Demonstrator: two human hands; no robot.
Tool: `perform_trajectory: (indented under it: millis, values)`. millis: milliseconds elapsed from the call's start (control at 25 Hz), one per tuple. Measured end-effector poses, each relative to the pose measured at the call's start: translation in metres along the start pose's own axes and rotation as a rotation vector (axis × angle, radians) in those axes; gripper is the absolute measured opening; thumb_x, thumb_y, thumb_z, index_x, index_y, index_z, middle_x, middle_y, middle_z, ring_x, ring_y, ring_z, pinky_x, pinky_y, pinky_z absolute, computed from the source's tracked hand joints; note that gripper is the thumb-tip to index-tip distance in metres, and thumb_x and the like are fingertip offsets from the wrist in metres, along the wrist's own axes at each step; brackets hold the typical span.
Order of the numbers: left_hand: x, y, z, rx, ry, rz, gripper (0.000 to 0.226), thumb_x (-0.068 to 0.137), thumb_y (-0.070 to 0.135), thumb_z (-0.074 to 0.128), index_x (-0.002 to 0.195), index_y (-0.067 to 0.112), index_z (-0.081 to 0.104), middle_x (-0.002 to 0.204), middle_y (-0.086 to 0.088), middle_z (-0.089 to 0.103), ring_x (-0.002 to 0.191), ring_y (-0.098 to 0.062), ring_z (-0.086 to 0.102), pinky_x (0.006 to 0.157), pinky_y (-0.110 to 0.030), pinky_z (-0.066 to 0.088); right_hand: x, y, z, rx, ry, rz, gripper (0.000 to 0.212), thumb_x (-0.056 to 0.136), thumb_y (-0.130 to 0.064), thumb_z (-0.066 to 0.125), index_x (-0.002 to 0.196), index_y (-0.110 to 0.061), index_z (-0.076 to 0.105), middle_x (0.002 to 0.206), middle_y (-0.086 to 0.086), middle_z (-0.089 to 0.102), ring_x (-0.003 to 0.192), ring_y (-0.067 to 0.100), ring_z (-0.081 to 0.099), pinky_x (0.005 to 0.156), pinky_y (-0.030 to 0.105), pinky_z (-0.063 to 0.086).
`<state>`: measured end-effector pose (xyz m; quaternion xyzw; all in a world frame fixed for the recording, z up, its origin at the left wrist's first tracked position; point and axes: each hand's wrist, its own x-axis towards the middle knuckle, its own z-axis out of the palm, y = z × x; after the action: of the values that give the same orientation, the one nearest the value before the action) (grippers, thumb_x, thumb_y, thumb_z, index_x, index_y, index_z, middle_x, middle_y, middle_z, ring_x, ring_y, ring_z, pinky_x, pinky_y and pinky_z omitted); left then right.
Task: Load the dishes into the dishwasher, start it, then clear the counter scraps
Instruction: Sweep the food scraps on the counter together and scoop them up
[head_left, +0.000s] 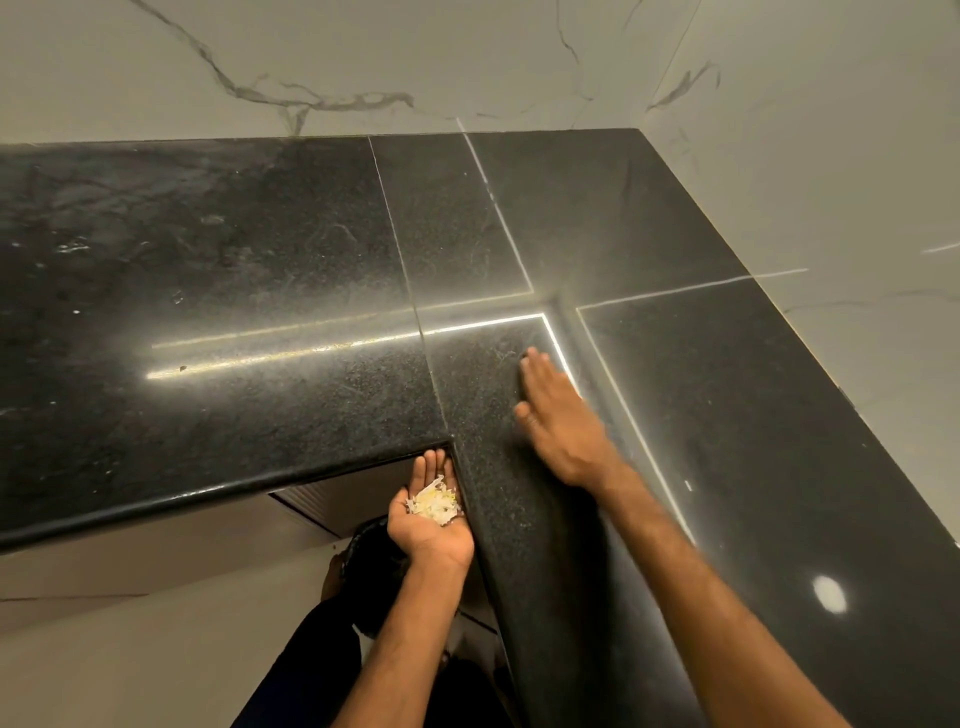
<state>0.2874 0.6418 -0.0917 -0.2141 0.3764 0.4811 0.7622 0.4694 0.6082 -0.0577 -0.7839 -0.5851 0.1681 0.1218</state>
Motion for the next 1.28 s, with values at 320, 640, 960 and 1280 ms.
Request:
perform_trajectory:
  millis: [320, 640, 960, 1280]
  values:
    - [0.001, 0.006, -0.004, -0.021, -0.051, -0.055, 0.050, 0.102, 0.028, 0.024, 0.091, 0.004, 0.067, 0.098, -0.014, 0.072, 0.093, -0.030, 0.069, 0.097, -0.044, 0.046, -0.057, -0.093, 0.031, 0.745, -0.071, -0.261, 0.059, 0.105, -0.047, 0.023, 0.154, -0.016, 0.032, 0.162, -0.004, 0.028, 0.150, 0.009, 0.020, 0.124, 0.031, 0.016]
    - [0.000, 0.001, -0.003, 0.017, -0.056, 0.011, 0.052, 0.104, 0.024, 0.020, 0.087, 0.000, 0.064, 0.076, -0.015, 0.074, 0.093, -0.029, 0.064, 0.101, -0.039, 0.044, -0.065, -0.070, 0.044, -0.128, 0.020, 0.050, 0.080, 0.096, -0.066, 0.002, 0.158, -0.015, -0.006, 0.164, -0.001, -0.018, 0.150, 0.011, -0.021, 0.125, 0.041, -0.005]
    - [-0.005, 0.002, -0.005, 0.030, -0.054, 0.014, 0.051, 0.103, 0.024, 0.022, 0.089, 0.000, 0.065, 0.084, -0.016, 0.074, 0.092, -0.029, 0.068, 0.104, -0.040, 0.046, -0.089, -0.050, 0.015, 0.696, 0.463, 0.183, 0.050, 0.106, -0.041, 0.026, 0.155, -0.030, 0.029, 0.162, -0.014, 0.022, 0.151, 0.006, 0.015, 0.124, 0.031, 0.014]
    - [-0.010, -0.004, -0.011, 0.029, -0.076, 0.054, 0.051, 0.103, 0.024, 0.022, 0.090, 0.001, 0.065, 0.081, -0.014, 0.074, 0.094, -0.028, 0.066, 0.102, -0.039, 0.046, -0.100, -0.033, 0.030, 0.047, 0.217, 0.379, 0.082, 0.095, -0.065, 0.002, 0.158, -0.012, 0.003, 0.164, 0.002, -0.008, 0.152, 0.016, -0.009, 0.124, 0.035, -0.001]
